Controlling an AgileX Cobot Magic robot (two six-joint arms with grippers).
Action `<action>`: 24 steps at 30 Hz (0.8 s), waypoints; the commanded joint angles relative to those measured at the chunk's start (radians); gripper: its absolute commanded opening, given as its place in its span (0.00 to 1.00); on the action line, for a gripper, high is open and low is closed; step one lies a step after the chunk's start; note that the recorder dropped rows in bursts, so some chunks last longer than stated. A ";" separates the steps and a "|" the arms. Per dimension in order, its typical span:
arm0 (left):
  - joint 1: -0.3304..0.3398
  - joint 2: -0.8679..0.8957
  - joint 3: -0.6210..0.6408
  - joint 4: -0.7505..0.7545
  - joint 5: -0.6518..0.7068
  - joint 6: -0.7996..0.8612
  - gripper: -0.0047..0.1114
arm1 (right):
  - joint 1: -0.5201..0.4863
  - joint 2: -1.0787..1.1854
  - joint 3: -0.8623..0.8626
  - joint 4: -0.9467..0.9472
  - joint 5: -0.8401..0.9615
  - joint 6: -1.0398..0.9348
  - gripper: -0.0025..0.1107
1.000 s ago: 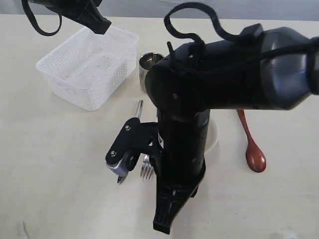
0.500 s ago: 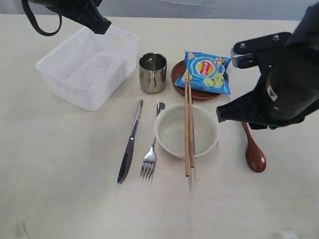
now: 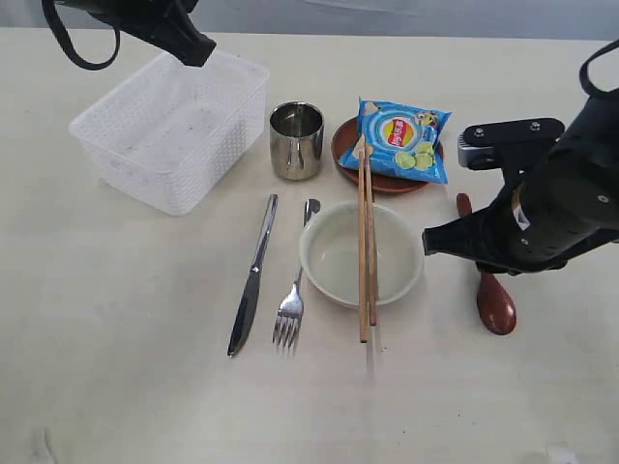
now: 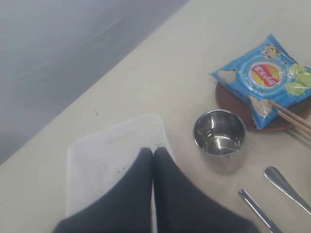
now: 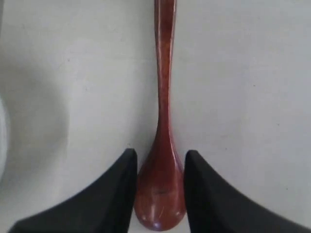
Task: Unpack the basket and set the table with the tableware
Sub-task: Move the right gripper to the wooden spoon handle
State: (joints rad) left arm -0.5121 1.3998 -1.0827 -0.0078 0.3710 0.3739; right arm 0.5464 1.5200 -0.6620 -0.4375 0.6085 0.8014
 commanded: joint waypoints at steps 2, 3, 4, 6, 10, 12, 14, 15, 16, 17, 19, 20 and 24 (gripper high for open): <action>0.002 -0.005 0.006 0.001 -0.008 -0.003 0.04 | -0.041 0.095 -0.060 -0.016 -0.015 -0.020 0.31; 0.002 -0.005 0.006 0.001 -0.008 -0.003 0.04 | -0.047 0.115 -0.074 -0.014 -0.015 -0.024 0.31; 0.002 -0.005 0.006 0.001 -0.008 -0.003 0.04 | -0.053 0.135 -0.088 -0.014 -0.015 -0.029 0.31; 0.002 -0.005 0.006 0.001 -0.008 -0.003 0.04 | -0.056 0.171 -0.110 -0.009 -0.017 -0.036 0.31; 0.002 -0.005 0.006 0.001 -0.008 -0.003 0.04 | -0.056 0.235 -0.144 -0.009 -0.015 -0.038 0.31; 0.002 -0.005 0.006 0.001 -0.008 -0.003 0.04 | -0.056 0.258 -0.151 -0.009 -0.013 -0.036 0.31; 0.002 -0.005 0.006 0.001 -0.008 -0.003 0.04 | -0.056 0.275 -0.154 -0.009 -0.013 -0.036 0.31; 0.002 -0.005 0.006 0.001 -0.008 -0.003 0.04 | -0.056 0.278 -0.154 -0.009 -0.010 -0.036 0.31; 0.002 -0.005 0.006 0.001 -0.008 -0.003 0.04 | -0.056 0.284 -0.154 -0.009 -0.010 -0.036 0.31; 0.002 -0.005 0.006 0.001 -0.008 -0.003 0.04 | -0.056 0.287 -0.154 -0.009 -0.010 -0.036 0.31; 0.002 -0.005 0.006 0.001 -0.008 -0.003 0.04 | -0.056 0.287 -0.154 -0.009 -0.010 -0.036 0.31; 0.002 -0.005 0.006 0.001 -0.008 -0.003 0.04 | -0.056 0.287 -0.154 -0.009 -0.010 -0.034 0.31; 0.002 -0.005 0.006 0.001 -0.008 -0.003 0.04 | -0.056 0.287 -0.154 0.004 -0.008 -0.031 0.25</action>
State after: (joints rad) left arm -0.5121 1.3998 -1.0827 -0.0078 0.3710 0.3739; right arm 0.4981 1.8014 -0.8132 -0.4397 0.5951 0.7712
